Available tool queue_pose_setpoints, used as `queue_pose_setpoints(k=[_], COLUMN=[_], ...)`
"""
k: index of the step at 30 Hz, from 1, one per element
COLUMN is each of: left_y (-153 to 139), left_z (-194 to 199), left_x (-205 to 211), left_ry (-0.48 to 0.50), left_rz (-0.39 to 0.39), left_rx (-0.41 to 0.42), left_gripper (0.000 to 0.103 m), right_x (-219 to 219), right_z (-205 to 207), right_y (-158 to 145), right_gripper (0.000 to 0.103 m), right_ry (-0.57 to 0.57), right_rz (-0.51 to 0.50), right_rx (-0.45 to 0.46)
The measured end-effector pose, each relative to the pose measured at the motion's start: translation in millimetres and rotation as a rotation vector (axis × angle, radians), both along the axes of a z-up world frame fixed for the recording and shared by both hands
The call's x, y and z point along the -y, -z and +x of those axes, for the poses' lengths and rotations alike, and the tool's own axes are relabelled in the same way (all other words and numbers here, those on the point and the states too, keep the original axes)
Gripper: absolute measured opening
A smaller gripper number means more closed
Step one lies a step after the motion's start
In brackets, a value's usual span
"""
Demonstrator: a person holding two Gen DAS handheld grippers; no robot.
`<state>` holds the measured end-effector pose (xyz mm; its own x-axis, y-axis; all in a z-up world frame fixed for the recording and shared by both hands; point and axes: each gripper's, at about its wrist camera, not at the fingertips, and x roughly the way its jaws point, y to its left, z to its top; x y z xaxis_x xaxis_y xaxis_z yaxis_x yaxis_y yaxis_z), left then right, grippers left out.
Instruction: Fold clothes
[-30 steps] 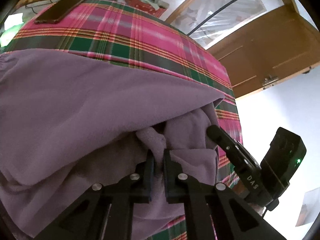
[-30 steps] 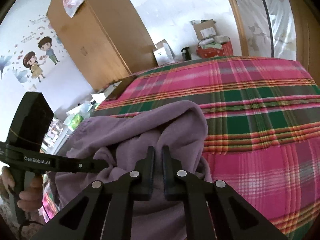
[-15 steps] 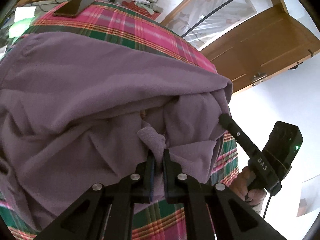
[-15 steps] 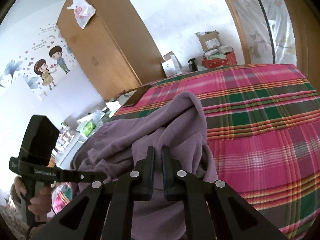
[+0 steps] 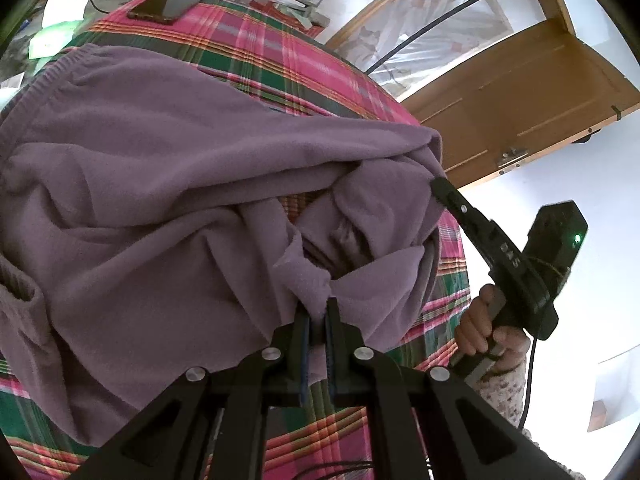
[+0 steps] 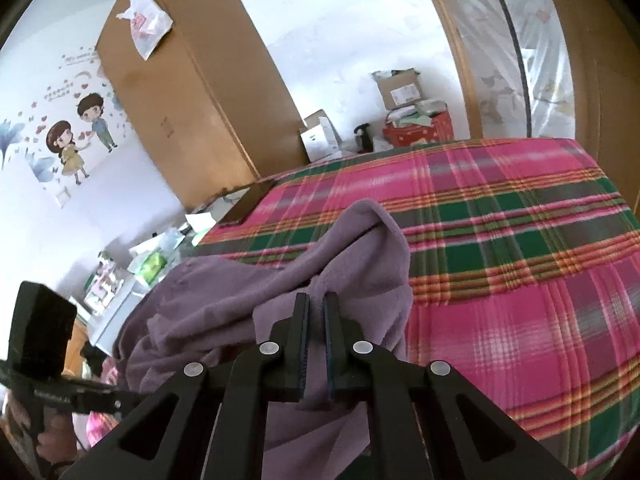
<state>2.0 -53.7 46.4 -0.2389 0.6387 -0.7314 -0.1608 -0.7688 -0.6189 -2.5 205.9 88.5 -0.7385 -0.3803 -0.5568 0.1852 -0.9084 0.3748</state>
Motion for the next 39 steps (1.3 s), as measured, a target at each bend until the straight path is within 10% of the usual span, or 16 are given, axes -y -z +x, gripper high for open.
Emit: queue_pose_setpoints(k=[26,39], left_y=[-7.6,-45.2], left_z=[2.2,0.7], left_x=[-6.0,-36.3], left_ry=[0.061,0.108], left_rz=[-0.024,-0.120], left_rx=[-0.059,-0.254], left_gripper=[0.006,0.024], right_x=[-6.5,-34.3], right_z=[-62.8,-10.9], right_y=[-9.4,-3.4], right_gripper=[0.004,0.031], right_ry=[0.001,-0.016], right_rz=[-0.003,-0.094], right_rx=[0.005,0.054])
